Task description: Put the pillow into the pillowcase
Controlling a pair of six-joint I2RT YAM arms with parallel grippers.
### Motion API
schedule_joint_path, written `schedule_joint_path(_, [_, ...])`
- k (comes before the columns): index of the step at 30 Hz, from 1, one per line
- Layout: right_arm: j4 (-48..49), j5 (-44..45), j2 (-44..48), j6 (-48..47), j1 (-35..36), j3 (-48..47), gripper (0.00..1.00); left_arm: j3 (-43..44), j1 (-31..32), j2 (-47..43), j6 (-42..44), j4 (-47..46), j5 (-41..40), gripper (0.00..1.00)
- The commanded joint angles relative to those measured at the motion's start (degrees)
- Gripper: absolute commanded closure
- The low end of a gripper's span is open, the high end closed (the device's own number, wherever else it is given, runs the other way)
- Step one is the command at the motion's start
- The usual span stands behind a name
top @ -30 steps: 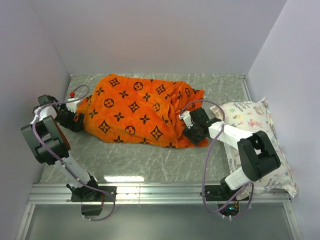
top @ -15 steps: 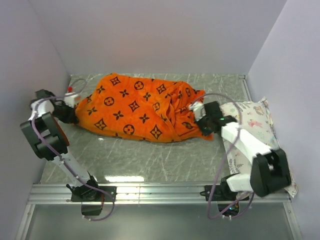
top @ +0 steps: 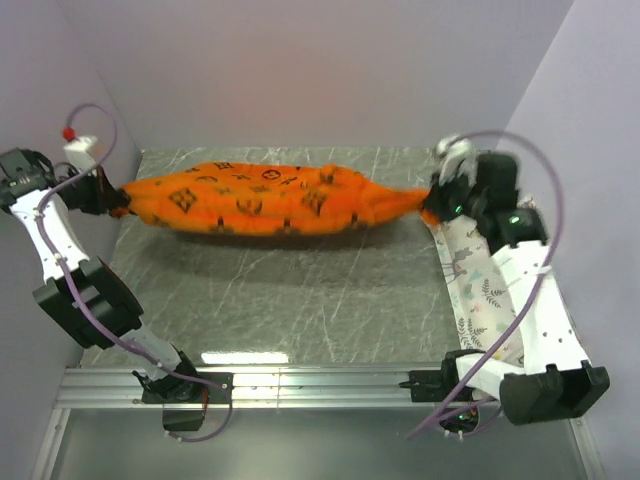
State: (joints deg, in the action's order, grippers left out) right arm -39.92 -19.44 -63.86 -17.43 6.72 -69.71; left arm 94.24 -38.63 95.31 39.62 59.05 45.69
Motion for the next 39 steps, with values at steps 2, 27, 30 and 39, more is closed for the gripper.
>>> schedule_joint_path(2, [4.42, -3.23, 0.22, 6.09, -8.72, -24.3, 1.0, 12.53, -2.76, -10.48, -26.84, -19.3, 7.13, 1.0])
schedule_joint_path(27, [16.29, 19.34, -25.67, 1.61, -6.98, -29.02, 0.68, 7.74, 15.6, -0.26, -27.83, -28.01, -25.28, 0.79])
schedule_joint_path(30, [7.43, 26.91, -36.06, 2.58, -7.07, -45.35, 0.21, 43.04, 13.5, 20.57, -32.4, -11.9, -26.54, 0.16])
schedule_joint_path(39, [-0.15, 10.22, -23.17, 2.14, -7.95, -31.56, 0.11, 10.2, 13.58, -1.69, -25.03, -23.37, -24.24, 0.01])
